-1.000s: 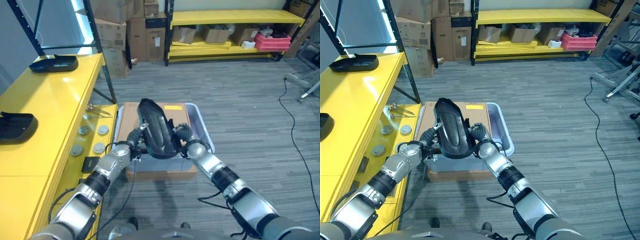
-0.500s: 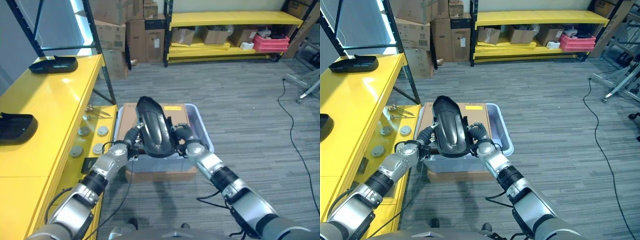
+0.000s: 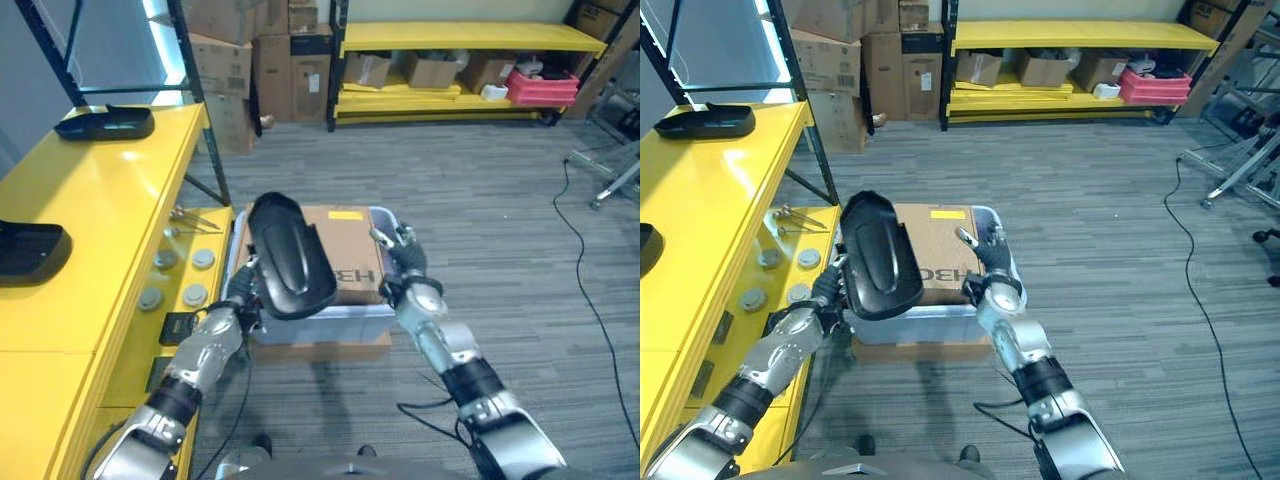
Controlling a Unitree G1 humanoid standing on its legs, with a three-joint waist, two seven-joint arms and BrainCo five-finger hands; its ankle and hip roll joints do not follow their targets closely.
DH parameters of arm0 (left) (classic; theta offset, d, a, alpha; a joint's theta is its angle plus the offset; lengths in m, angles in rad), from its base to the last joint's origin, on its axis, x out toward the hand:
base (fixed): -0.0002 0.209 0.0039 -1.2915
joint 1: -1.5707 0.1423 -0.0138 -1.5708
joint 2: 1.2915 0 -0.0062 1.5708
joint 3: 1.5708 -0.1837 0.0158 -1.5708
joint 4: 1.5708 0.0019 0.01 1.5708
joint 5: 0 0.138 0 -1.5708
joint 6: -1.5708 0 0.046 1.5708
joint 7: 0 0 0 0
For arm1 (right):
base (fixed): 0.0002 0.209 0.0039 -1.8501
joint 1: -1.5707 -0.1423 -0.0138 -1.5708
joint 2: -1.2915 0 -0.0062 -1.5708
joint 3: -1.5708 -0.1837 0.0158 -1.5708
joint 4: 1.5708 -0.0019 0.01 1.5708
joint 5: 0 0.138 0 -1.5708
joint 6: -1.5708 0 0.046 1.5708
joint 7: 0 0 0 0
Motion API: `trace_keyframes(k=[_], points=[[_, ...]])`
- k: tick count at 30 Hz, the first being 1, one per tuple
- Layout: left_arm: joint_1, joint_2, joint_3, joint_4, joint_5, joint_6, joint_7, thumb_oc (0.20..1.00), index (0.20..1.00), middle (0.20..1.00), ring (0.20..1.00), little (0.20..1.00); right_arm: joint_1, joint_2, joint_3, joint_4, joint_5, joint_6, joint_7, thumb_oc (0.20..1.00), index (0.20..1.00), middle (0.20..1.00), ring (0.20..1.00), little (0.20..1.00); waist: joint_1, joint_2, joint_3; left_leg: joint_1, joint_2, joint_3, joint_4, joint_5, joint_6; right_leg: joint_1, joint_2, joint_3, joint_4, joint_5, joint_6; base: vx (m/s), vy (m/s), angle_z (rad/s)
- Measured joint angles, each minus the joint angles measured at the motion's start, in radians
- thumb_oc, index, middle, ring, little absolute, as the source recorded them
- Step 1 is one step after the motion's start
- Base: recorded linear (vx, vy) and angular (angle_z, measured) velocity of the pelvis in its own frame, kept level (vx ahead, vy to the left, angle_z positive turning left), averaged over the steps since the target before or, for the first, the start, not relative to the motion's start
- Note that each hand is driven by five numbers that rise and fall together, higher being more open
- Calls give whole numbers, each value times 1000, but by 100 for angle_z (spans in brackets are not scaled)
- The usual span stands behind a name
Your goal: Move parts from the plastic box to the shelf.
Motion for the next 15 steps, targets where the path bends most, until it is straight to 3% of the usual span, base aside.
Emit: trace_keyframes(k=[5,10,11,12,15], points=[[128,37,90,-44,0,-48,-5,200,200,200,200,200,260,4,-37,-20,-1,16,88,1000,1000,1000,1000,1000,-20,-7,7,-3,-5,14,-1,-8,5,-15,0,22,4,2,1,-15,15,-13],[176,72,175,-95,-1,-100,-33,200,200,200,200,200,395,11,-54,186,-43,70,201,1000,1000,1000,1000,1000,-35,-9,10,-19,-10,5,-7,-17,13,-22,-5,32,5,-5,10,-22,-58,12],[177,88,177,-109,-2,-128,-75,200,200,200,200,200,423,30,-86,336,-61,22,255,1000,1000,1000,1000,1000,-64,-6,10,-48,-13,-64,-7,-7,17,-15,14,51,28,-30,13,-70,-215,233],[148,98,160,-153,-2,-146,-134,200,200,200,200,200,512,35,-65,546,-122,14,287,1000,1000,1000,1000,1000,-98,-8,8,-103,-27,-228,-3,30,15,-5,24,133,79,-112,6,-103,-249,259],[139,140,162,-195,-5,-172,-142,200,200,200,200,200,465,39,-9,701,-201,-17,328,1000,1000,1000,1000,1000,-65,-3,17,-137,-18,-278,0,74,1,-5,48,139,67,-119,13,-92,-127,109]])
